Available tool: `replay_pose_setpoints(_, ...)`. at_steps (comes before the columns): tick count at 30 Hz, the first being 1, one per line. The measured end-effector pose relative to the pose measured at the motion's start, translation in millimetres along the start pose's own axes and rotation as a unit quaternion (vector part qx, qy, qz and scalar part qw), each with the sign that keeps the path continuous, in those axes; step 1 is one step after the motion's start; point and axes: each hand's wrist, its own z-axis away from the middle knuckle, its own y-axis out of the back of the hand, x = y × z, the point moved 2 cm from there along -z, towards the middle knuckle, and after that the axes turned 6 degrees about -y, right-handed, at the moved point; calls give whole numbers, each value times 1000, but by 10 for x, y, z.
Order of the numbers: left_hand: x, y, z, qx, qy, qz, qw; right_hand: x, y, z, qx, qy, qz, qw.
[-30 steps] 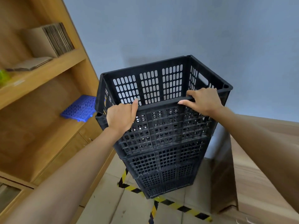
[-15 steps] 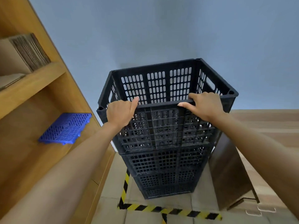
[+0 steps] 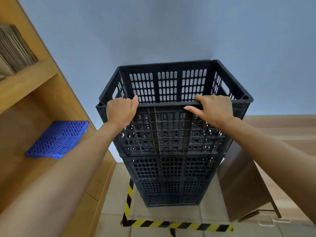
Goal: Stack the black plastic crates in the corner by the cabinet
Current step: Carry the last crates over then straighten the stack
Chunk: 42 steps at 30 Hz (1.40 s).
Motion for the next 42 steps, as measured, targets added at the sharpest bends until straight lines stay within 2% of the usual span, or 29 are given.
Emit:
replay_pose_setpoints(11,308,-56,-89,25,15,-1,1000,385,-160,-228,9,20,6,1000)
replay_pose_setpoints(24,440,-47,-96,4,23,-16,1000,520,-239,-231,5,27,-20,999)
replay_pose_setpoints(28,321,-119,-121,4,22,-35,999,433,-231,-195,10,16,-35,999)
replay_pose_setpoints(33,-20,-242,-188,20,-26,-60,998,159,-285,-194,14,-7,-21,1000)
replay_pose_setpoints(42,-443,-432,-518,41,-49,25,998,-193,-339,-405,7,-56,7,998)
